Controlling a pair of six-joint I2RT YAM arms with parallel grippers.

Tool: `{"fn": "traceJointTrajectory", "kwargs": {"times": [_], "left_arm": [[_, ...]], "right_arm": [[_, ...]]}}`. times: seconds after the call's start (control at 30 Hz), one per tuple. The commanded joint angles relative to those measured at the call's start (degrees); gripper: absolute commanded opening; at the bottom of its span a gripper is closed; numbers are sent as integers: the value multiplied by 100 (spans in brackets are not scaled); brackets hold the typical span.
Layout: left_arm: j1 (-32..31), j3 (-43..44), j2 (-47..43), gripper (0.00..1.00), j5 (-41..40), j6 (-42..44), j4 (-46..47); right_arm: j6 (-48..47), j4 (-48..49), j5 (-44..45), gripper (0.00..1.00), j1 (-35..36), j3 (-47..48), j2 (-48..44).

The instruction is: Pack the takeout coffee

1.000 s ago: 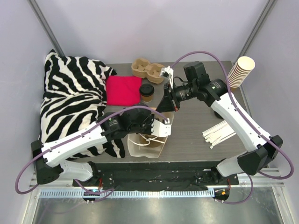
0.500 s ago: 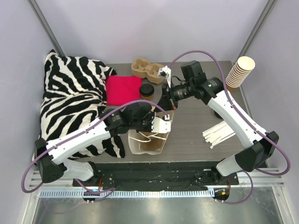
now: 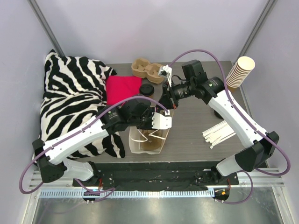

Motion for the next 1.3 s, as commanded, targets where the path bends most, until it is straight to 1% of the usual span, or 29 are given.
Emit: {"fn": "traceJointTrajectory", "kwargs": {"times": [0.0,0.07,0.2,0.47,0.77,0.83,0.93,0.97,1.03,1.07,1.1,1.17,1.2,1.27], "left_arm": [[30,462,-163,48,85,-37,219],[21,619,-233,52,234,-54,211],[4,787,-391,55,401,-19,149],[-14,1077,-550,63,375,86,96],[-14,1367,-664,64,402,149,-159],[-14,1411,-752,64,393,104,-211],[100,1577,-805,64,349,-229,-177],[179,1665,-796,64,375,-378,-159],[573,1894,-656,65,489,-887,-132],[749,2225,-586,66,664,-1072,-150],[1116,2385,-481,66,770,-1457,-176],[1505,2850,-199,67,1076,-1845,-176],[1863,2975,-103,70,1148,-2012,-168],[2147,3186,179,72,1193,-2391,-150]], "right_arm": [[-75,-48,-105,1,66,168,-44],[-101,-65,-43,1,66,168,-44],[-137,-126,27,1,57,168,-88],[-242,-232,238,1,-4,98,-176],[-435,-355,467,1,-206,-34,-273],[-479,-408,493,1,-399,-17,-299],[-593,-566,493,1,-724,53,-325],[-629,-662,502,1,-812,71,-334],[-725,-741,510,1,-1083,71,-352],[-752,-820,537,1,-1172,62,-387],[-822,-864,537,1,-1269,45,-413],[-910,-987,563,1,-1542,1,-475],[-971,-1031,607,1,-1629,-8,-492],[-1103,-1163,704,1,-1857,-25,-554]]}}
